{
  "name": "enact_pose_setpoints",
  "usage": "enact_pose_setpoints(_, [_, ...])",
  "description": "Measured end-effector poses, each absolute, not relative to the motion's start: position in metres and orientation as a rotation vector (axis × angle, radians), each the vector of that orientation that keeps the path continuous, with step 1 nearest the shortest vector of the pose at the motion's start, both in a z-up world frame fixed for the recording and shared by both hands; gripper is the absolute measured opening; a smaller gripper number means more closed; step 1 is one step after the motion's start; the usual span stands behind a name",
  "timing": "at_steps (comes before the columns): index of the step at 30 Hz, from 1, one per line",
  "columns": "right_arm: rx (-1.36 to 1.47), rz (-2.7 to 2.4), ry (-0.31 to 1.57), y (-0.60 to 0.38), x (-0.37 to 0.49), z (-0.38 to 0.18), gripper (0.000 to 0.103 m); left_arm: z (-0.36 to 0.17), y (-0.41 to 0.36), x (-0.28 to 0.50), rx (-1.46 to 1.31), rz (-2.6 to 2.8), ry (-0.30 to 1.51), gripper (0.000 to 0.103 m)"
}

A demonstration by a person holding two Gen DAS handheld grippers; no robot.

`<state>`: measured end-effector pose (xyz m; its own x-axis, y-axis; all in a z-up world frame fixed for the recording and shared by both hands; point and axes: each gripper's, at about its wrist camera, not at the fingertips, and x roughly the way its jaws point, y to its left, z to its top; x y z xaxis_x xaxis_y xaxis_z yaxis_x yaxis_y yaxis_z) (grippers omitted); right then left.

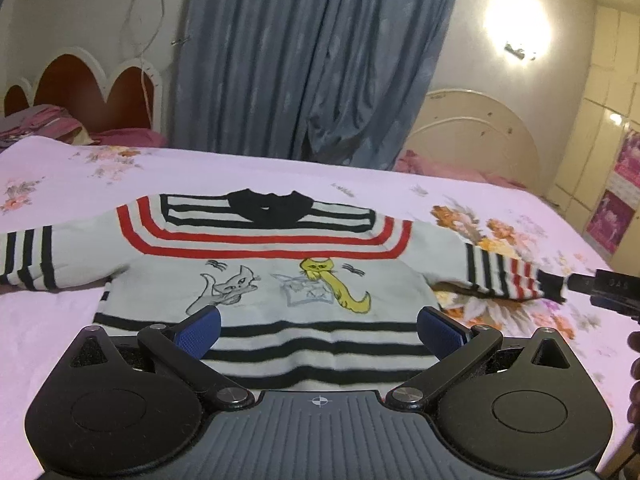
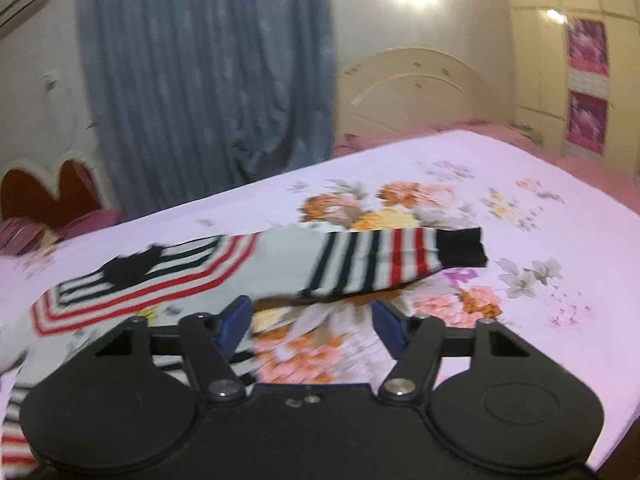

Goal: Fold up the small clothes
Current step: 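Grasp the black cuff of the sleeve with the right gripper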

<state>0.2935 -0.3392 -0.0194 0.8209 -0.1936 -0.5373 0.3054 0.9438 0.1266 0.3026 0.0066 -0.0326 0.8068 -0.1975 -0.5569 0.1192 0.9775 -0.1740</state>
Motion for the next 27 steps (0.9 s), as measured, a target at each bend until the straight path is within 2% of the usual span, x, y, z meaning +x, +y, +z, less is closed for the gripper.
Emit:
enact_pose_setpoints(3, [0.249, -0.283, 0.558, -0.372, 0.322, -0.033, 0.049, -0.04, -0.013, 0.328, -0.136, -0.128, 0.64, 0.103])
enact_pose_setpoints(10, [0.388, -0.333, 0.618, -0.452, 0.378, -0.075, 0.045, -0.057, -0.08, 0.391, -0.089, -0.103, 0.715, 0.103])
enact_pose_setpoints(17, [0.543, -0.379, 0.664, -0.51, 0.414, -0.124, 0.044, -0.072, -0.124, 0.423, -0.058, -0.094, 0.775, 0.103])
enact_pose_setpoints(23, [0.636, -0.393, 0.641, -0.529, 0.424, -0.143, 0.044, -0.077, -0.127, 0.439, -0.051, -0.063, 0.793, 0.103])
enact_pose_setpoints(24, [0.63, -0.395, 0.638, -0.529, 0.426, -0.143, 0.043, -0.077, -0.124, 0.441, -0.064, -0.056, 0.793, 0.103])
enact_pose_setpoints(27, [0.614, -0.419, 0.63, -0.529, 0.43, -0.143, 0.031, -0.076, -0.108, 0.447, -0.115, -0.031, 0.791, 0.103])
